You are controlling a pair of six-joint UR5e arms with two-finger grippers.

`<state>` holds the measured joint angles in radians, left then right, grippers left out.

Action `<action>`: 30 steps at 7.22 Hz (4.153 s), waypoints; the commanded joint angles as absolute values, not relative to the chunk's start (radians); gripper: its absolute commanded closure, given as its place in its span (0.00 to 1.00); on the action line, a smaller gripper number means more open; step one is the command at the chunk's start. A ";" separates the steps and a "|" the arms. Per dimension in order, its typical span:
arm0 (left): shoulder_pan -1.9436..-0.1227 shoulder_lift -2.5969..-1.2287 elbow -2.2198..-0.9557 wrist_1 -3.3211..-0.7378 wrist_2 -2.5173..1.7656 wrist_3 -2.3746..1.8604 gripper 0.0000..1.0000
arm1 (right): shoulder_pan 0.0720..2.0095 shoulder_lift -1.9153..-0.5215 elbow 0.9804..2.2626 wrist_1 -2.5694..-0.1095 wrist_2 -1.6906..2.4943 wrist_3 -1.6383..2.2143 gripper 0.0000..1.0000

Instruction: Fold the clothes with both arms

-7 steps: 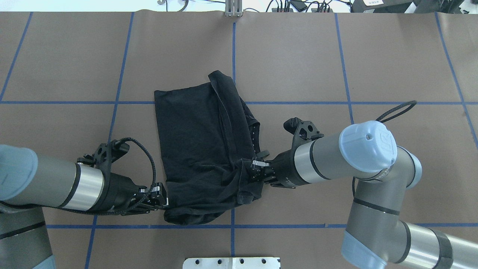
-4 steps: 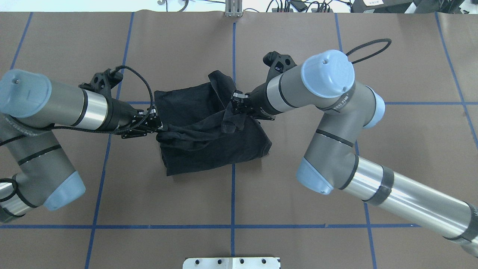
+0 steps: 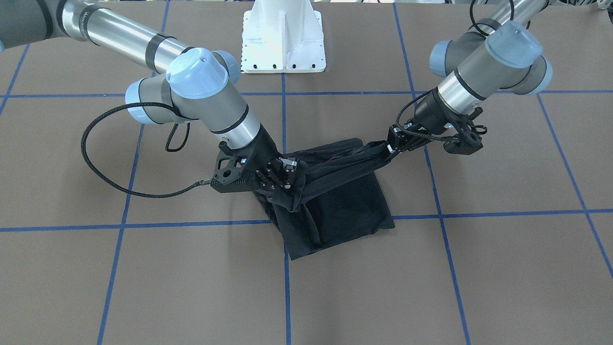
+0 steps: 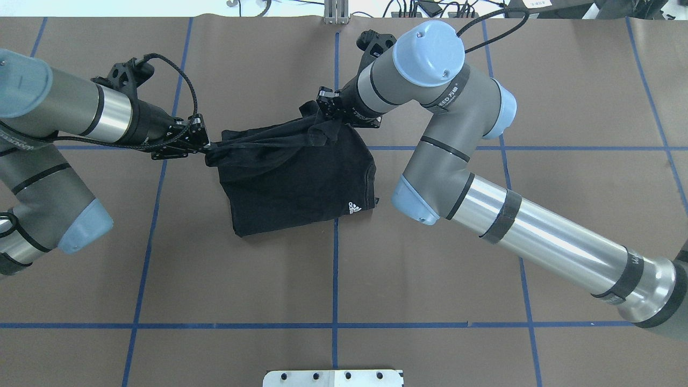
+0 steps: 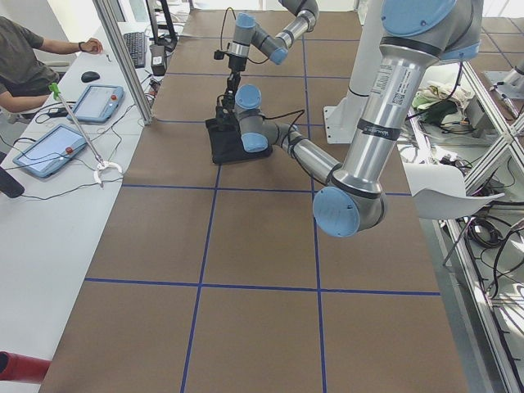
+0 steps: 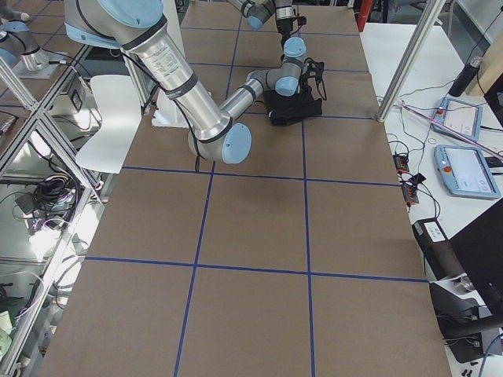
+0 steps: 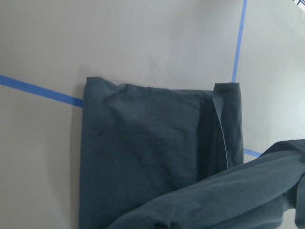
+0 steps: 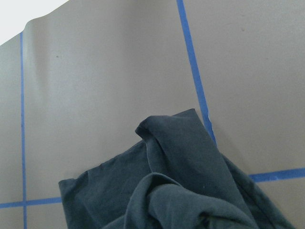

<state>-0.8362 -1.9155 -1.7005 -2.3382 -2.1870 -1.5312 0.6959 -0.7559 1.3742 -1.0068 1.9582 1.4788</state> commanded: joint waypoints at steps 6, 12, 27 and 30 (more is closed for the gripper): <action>-0.838 -2.006 -1.540 -2.355 -2.189 -1.528 0.18 | 0.701 -0.690 1.218 -0.908 1.947 1.456 0.05; -0.864 -1.993 -1.569 -2.353 -2.184 -1.532 0.00 | 0.721 -0.684 1.229 -0.914 2.062 1.554 0.01; -1.368 -1.717 -1.489 -2.352 -2.149 -0.414 0.00 | 1.373 -1.343 1.503 -1.377 2.262 0.342 0.00; -1.419 -1.652 -1.534 -2.089 -2.149 -0.103 0.00 | 1.417 -1.440 1.555 -1.393 2.287 0.319 0.00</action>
